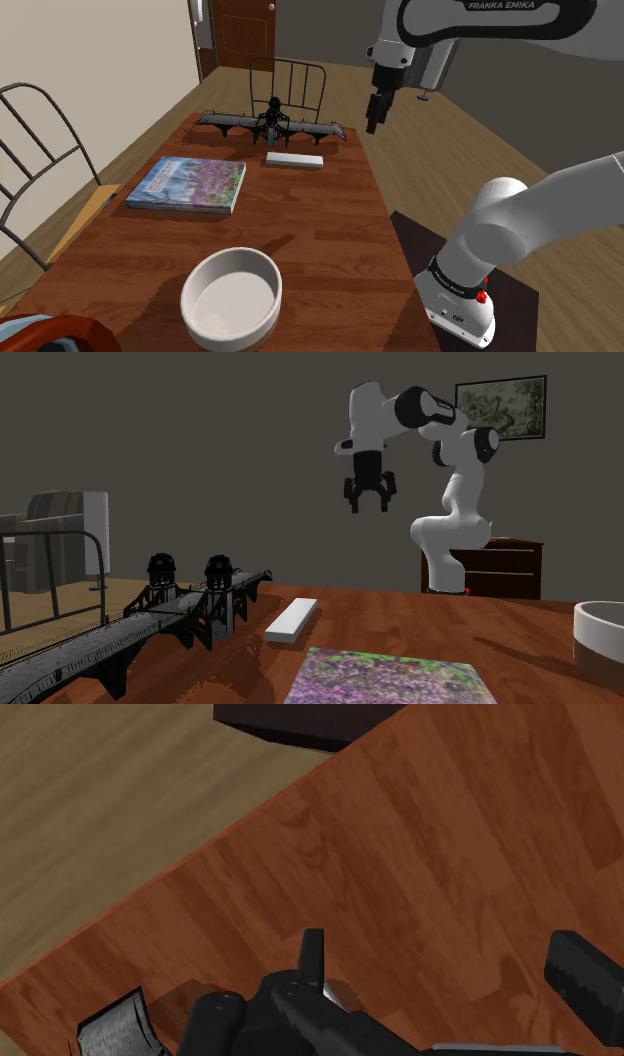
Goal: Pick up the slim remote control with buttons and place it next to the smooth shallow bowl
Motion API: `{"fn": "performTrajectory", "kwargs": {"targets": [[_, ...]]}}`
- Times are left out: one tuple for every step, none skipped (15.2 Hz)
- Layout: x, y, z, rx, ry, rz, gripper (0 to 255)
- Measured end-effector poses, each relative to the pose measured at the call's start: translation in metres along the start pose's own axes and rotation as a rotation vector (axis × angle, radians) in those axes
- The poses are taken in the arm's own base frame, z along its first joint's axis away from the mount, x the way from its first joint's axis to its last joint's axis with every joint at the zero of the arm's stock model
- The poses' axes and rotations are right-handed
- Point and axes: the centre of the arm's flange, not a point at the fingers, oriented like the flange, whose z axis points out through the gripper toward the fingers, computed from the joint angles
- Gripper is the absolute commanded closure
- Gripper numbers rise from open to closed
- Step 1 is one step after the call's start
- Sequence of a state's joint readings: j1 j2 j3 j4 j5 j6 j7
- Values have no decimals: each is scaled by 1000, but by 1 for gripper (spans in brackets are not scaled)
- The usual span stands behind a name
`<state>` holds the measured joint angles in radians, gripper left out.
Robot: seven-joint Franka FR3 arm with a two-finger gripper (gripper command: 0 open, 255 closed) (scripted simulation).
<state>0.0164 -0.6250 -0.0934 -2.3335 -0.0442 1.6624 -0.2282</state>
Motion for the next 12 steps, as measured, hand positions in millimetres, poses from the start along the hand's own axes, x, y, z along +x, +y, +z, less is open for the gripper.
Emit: {"fn": "performTrajectory", "kwargs": {"targets": [[12,4,6,-1,1,-15,0],[19,4,13,-1,3,-30,0],[32,5,22,-1,5,-45,0],[41,7,29,-1,6,-61,0],[51,11,36,-2,7,-76,0],[64,15,42,-2,9,-91,0],[76,17,50,-3,10,-106,0],[85,15,58,-3,11,-122,0],[96,16,64,-3,13,-137,0],[105,20,70,-4,14,-152,0],[115,21,78,-4,15,-167,0],[126,24,84,-5,17,-183,0]]}}
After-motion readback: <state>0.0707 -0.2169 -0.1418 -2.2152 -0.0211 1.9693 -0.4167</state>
